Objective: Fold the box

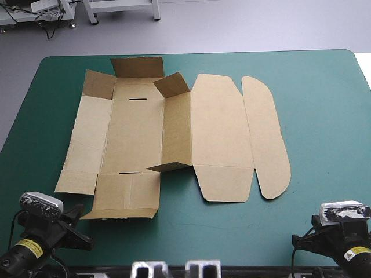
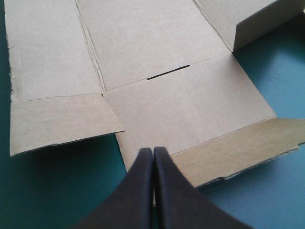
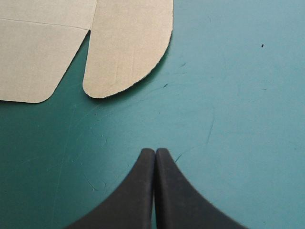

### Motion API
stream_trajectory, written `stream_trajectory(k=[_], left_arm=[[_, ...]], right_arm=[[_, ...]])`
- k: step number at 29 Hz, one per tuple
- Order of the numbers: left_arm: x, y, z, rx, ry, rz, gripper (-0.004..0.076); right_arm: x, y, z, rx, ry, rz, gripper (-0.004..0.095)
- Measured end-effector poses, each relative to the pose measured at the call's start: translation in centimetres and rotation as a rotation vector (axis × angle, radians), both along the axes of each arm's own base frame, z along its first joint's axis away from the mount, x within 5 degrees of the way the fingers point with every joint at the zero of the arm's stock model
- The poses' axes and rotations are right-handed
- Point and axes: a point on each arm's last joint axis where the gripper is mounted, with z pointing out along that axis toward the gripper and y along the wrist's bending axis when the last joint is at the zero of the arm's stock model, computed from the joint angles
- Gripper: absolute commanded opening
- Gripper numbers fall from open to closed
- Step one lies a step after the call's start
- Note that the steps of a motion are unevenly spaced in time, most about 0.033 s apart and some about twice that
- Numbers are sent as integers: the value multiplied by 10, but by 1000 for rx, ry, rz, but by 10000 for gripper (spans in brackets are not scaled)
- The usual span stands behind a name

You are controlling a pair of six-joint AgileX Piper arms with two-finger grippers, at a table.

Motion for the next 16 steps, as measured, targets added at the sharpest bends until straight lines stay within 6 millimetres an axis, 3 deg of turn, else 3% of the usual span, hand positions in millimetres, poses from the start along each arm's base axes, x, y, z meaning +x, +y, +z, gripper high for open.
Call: stream_trajectory(k=[7, 11, 16], left_arm=[[0, 3, 10, 30, -40, 14, -10], [6, 5, 43, 58, -101, 33, -10], [30, 0, 94, 108, -152, 46, -10]], right_arm=[[0, 0, 0, 0, 0, 0, -15], [0, 0, 0, 0, 0, 0, -15], [0, 0, 0, 0, 0, 0, -15]])
